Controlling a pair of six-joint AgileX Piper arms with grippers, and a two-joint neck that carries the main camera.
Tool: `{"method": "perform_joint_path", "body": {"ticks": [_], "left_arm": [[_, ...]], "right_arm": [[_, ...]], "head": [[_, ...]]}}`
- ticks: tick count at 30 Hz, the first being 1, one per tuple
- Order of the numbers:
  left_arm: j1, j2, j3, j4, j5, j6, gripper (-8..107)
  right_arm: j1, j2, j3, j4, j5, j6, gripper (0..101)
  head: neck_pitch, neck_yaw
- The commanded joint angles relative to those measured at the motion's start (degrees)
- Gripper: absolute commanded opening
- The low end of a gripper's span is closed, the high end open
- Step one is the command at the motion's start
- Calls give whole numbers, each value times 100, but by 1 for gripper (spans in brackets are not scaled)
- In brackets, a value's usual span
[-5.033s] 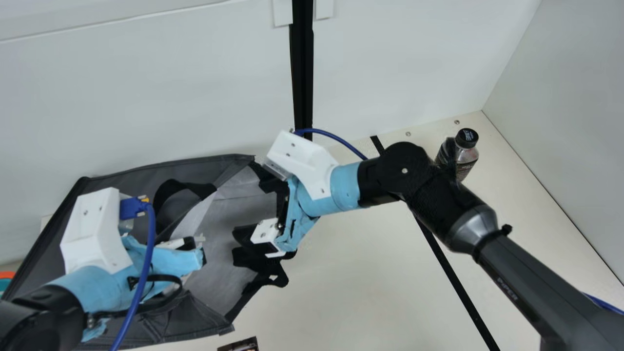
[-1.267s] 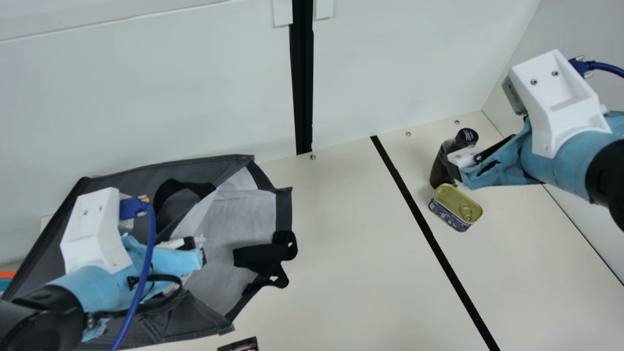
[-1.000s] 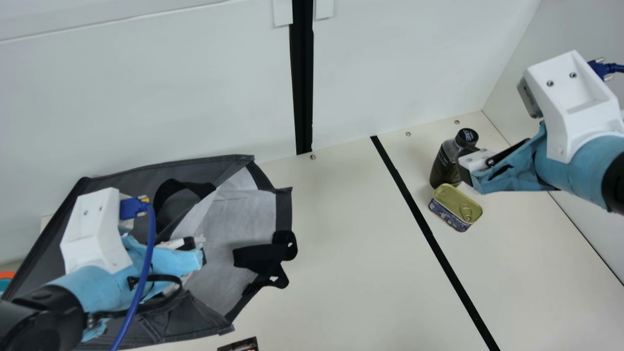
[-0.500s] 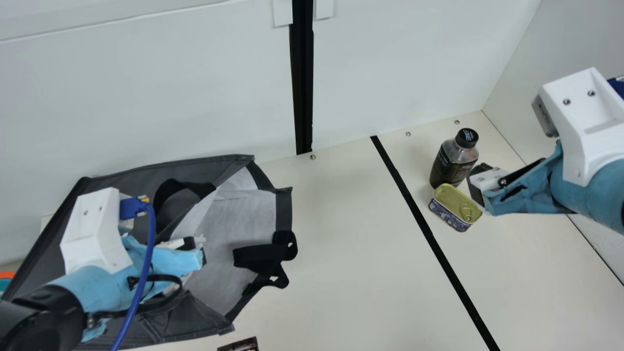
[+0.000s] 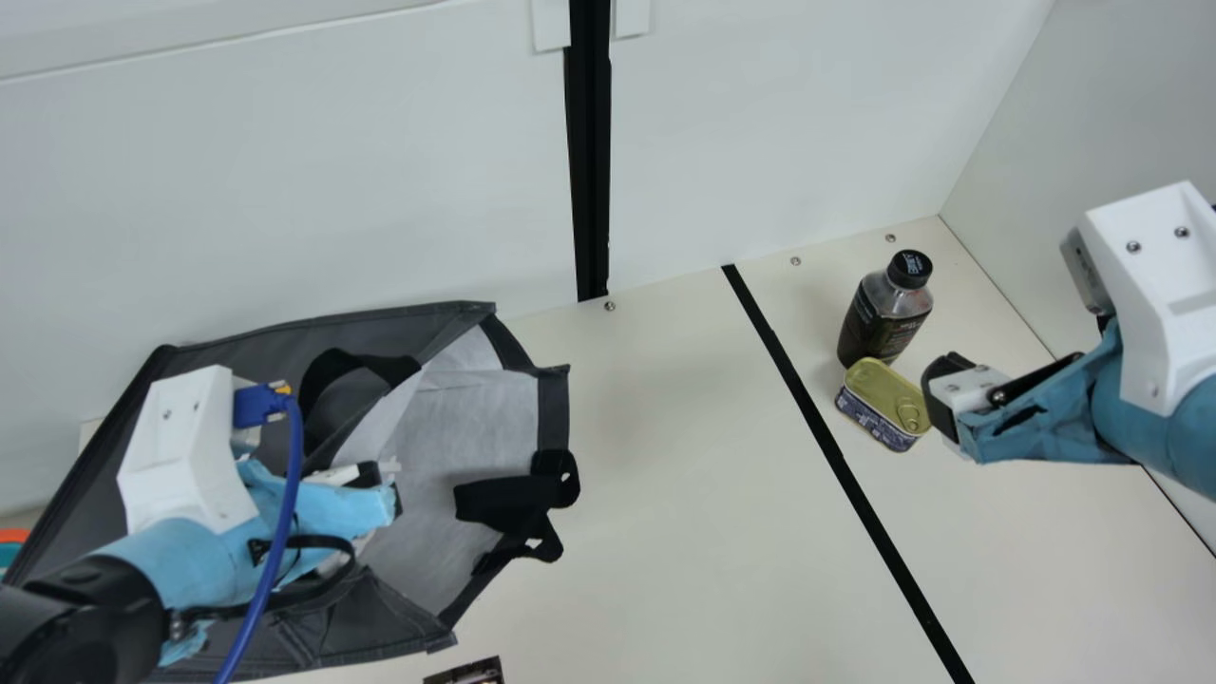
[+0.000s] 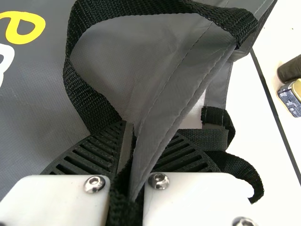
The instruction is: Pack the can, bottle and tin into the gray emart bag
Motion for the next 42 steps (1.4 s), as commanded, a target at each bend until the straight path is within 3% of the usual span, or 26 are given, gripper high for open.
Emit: {"method": "perform_joint_path", "body": {"ticks": [1,19,42], "left_arm": [[0,0,0,0,0,0,10],[0,0,0,0,0,0,10],[0,0,0,0,0,0,10]], "right_arm": [[-55,-26,20,58,-4,-35,91],[-320,108,-93,398,-4,-268,91],[-525,1117,-914,570,-4,-491,91]], "head": [[-130,-5],[-130,-5],[-130,-5]]}}
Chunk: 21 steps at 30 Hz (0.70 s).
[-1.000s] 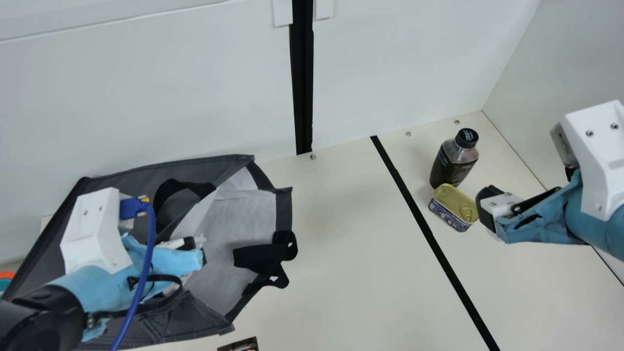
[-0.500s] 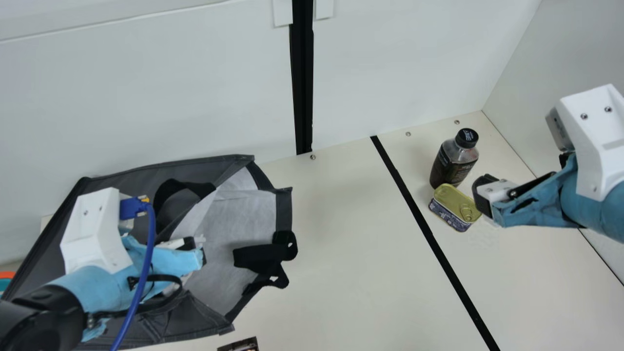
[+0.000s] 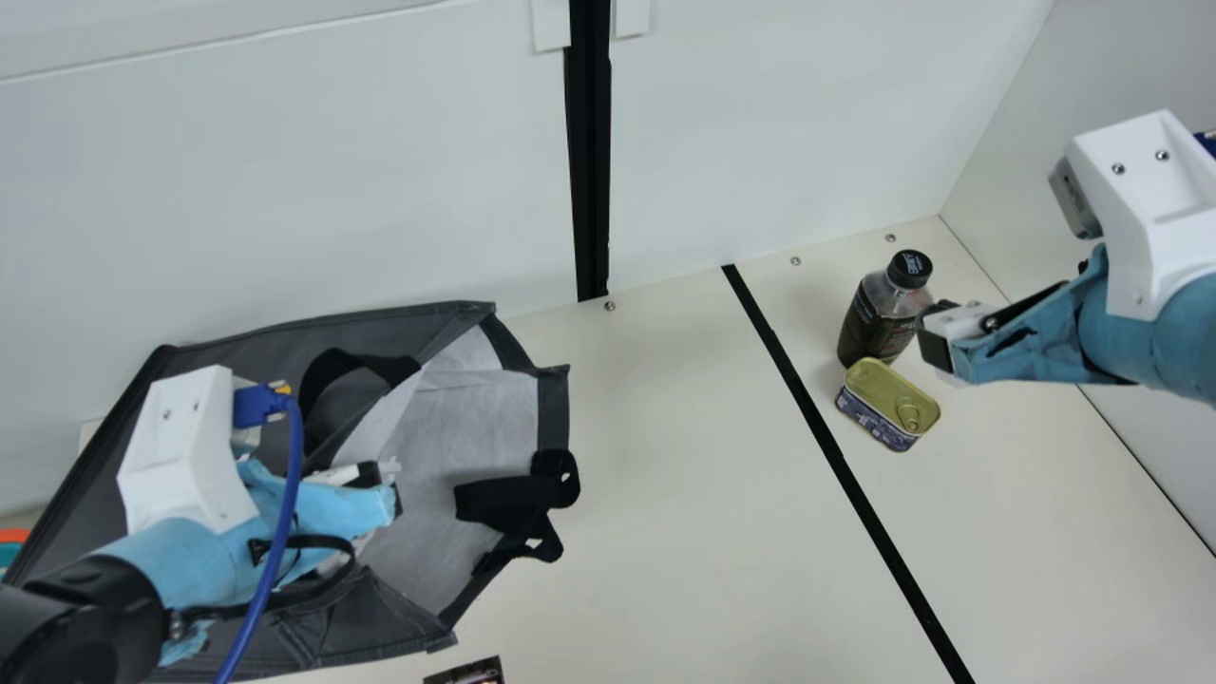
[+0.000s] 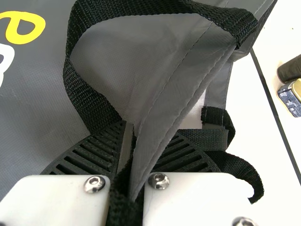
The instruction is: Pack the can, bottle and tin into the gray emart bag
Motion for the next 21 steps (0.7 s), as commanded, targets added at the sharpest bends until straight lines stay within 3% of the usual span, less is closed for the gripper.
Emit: {"method": "perform_joint_path", "body": {"ticks": [1,21], "left_arm": [[0,0,0,0,0,0,10],[0,0,0,0,0,0,10]], "right_arm": [[-27,119,-85,29,8,-29,91],[-242,1361,-961,191,8,-264,91]], "head": [[-130,-14],[-130,-14]]}}
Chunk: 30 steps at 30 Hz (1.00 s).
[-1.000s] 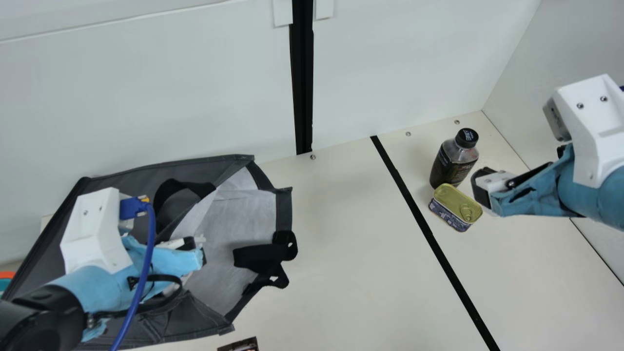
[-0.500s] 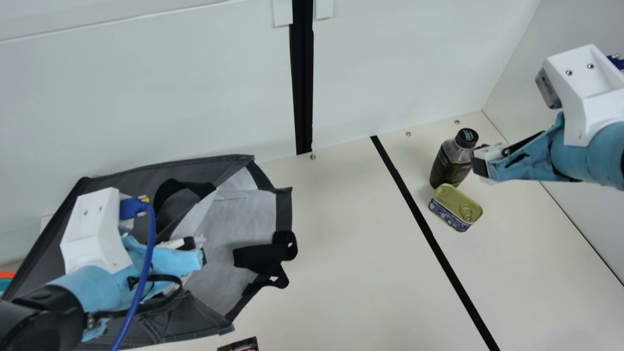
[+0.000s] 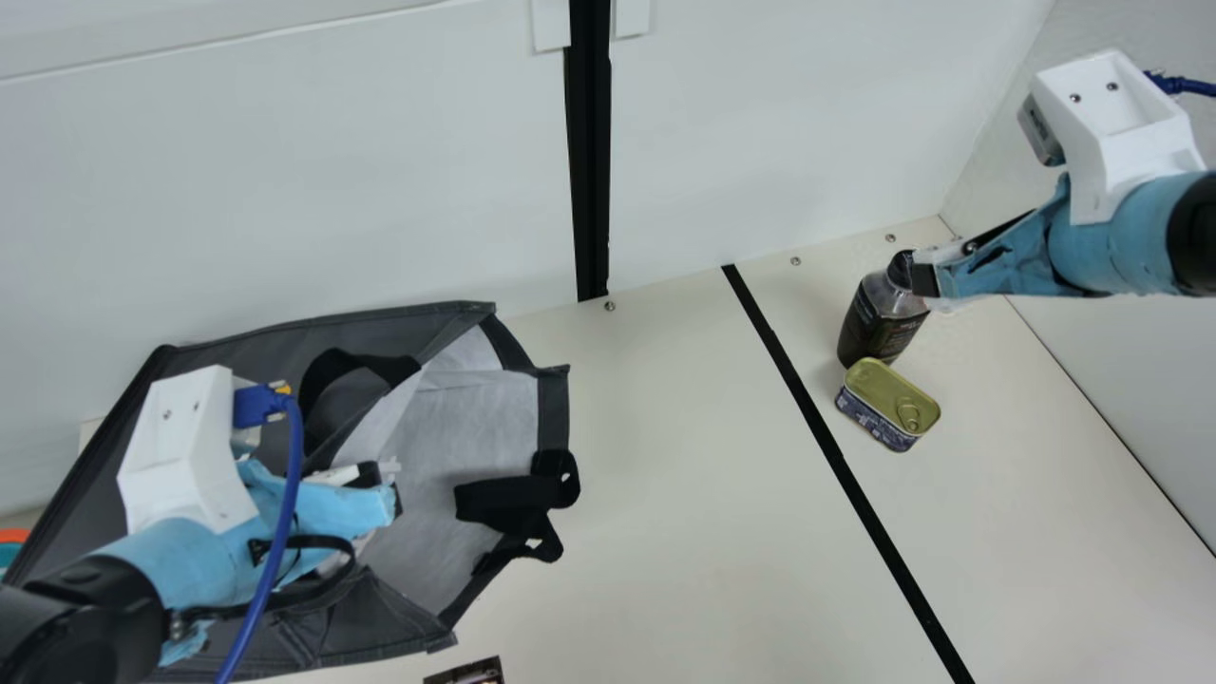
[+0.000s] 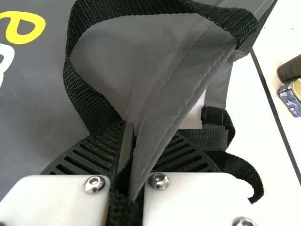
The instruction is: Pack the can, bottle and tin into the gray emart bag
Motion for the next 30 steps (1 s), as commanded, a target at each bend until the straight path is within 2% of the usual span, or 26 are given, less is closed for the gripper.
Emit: {"method": "perform_joint_path", "body": {"ticks": [1,30], "left_arm": [[0,0,0,0,0,0,10],[0,0,0,0,0,0,10]], "right_arm": [[7,133,-83,-5,7,-5,91],[-164,1707,-1104,74,-18,-130,91]], "head": [[-130,-14],[-130,-14]]}}
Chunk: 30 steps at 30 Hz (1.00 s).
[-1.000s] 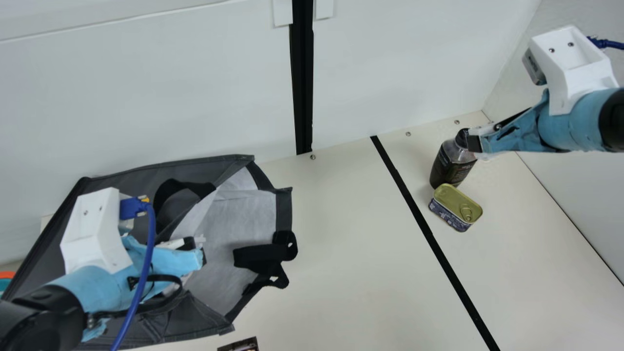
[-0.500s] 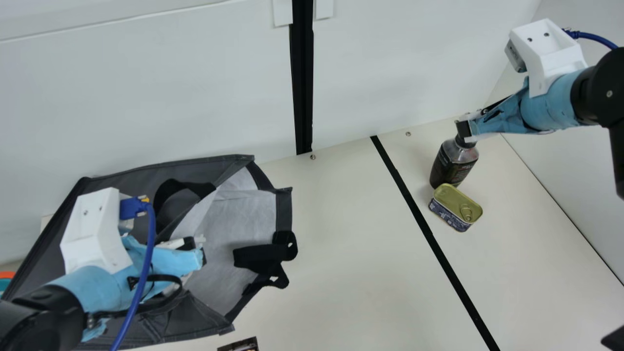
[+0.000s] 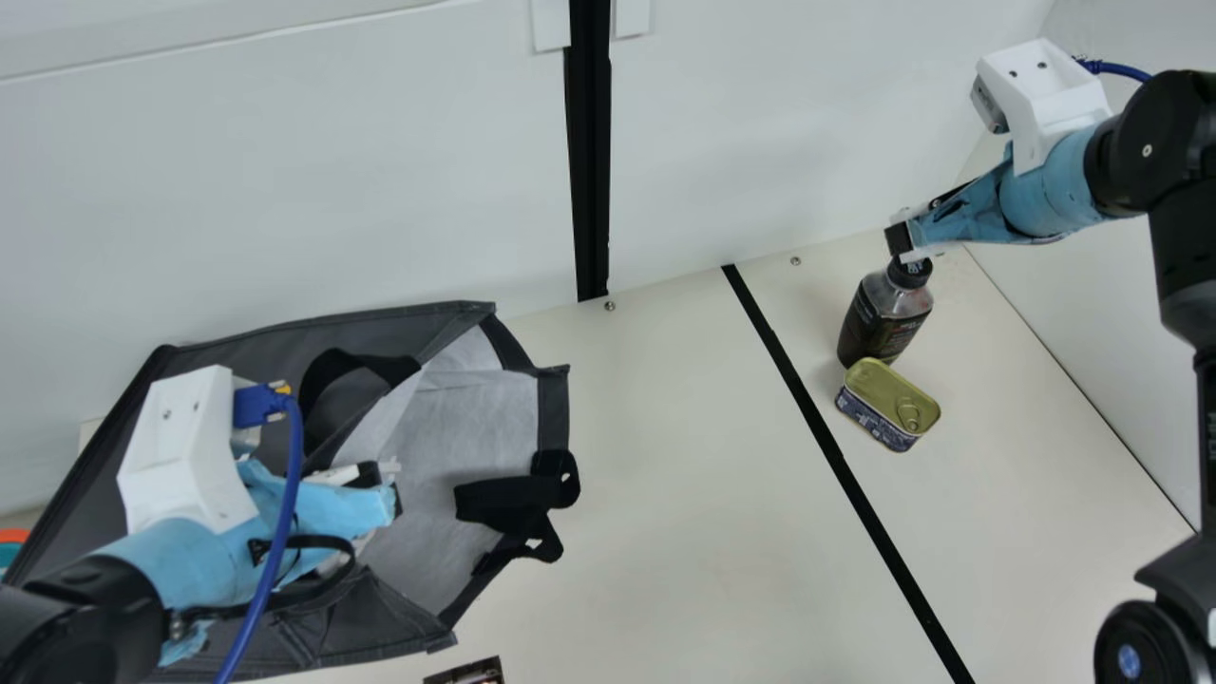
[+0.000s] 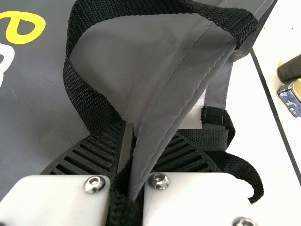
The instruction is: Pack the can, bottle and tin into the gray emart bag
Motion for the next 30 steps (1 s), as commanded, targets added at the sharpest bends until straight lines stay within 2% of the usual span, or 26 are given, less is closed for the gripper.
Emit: {"method": "perform_joint_path", "body": {"ticks": [1,13,30], "left_arm": [[0,0,0,0,0,0,10],[0,0,0,0,0,0,10],[0,0,0,0,0,0,10]], "right_arm": [[-8,95,-71,0,16,-5,91],[-56,645,-405,-27,32,-34,91],[-43,1267,-616,-141,32,-37,91]], "head": [[-130,-5],[-130,-5],[-130,-5]]}}
